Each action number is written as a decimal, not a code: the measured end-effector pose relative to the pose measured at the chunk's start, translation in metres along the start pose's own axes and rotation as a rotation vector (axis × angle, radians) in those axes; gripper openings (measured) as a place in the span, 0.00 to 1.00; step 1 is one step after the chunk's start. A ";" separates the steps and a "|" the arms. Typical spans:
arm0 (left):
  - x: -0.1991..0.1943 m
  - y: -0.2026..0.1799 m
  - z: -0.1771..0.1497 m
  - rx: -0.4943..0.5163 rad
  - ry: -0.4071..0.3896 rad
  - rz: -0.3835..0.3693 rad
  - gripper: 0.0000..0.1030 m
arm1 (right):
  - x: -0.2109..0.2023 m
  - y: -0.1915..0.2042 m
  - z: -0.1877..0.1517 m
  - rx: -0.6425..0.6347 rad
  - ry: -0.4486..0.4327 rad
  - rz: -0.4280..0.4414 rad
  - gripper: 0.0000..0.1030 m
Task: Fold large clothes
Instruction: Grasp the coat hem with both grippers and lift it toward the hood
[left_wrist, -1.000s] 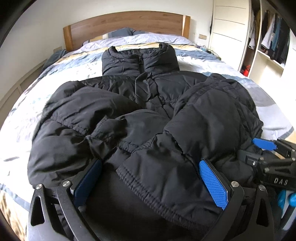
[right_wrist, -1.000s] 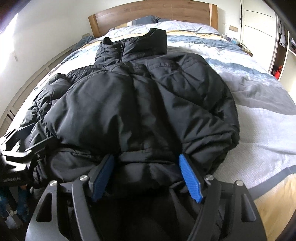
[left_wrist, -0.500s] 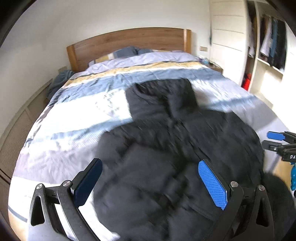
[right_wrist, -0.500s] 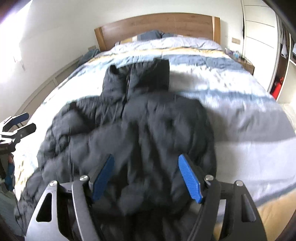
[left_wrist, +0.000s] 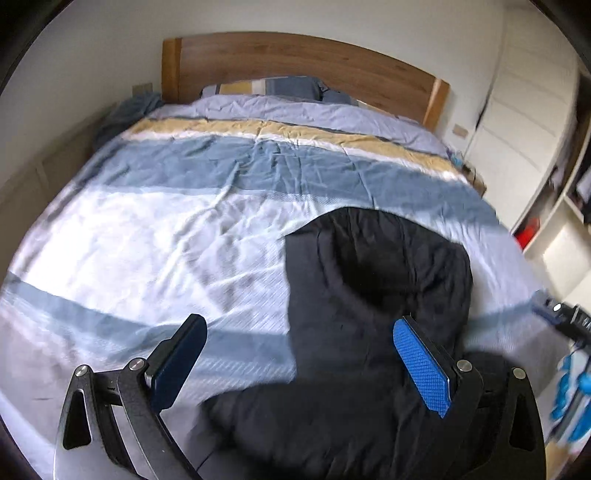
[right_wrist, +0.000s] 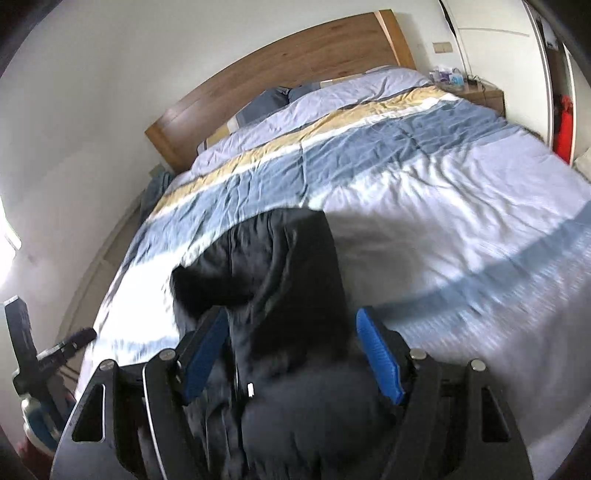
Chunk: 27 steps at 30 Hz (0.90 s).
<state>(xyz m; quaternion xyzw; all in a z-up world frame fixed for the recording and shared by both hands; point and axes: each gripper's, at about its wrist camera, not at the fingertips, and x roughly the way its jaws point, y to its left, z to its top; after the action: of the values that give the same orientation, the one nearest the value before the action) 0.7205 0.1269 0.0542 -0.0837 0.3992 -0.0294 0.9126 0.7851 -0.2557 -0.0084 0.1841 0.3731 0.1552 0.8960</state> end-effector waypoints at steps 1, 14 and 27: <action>0.013 0.000 0.003 -0.016 0.001 -0.009 0.97 | 0.016 0.000 0.004 0.001 0.002 0.002 0.69; 0.154 0.016 0.007 -0.159 0.045 -0.038 0.97 | 0.152 -0.018 0.016 0.002 0.054 -0.045 0.69; 0.117 -0.009 -0.001 -0.114 0.094 -0.054 0.15 | 0.117 0.028 0.011 -0.136 0.104 -0.001 0.12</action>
<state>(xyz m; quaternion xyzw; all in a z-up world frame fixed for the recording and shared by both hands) 0.7990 0.1042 -0.0299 -0.1446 0.4404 -0.0354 0.8854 0.8674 -0.1845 -0.0603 0.1145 0.4079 0.1889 0.8859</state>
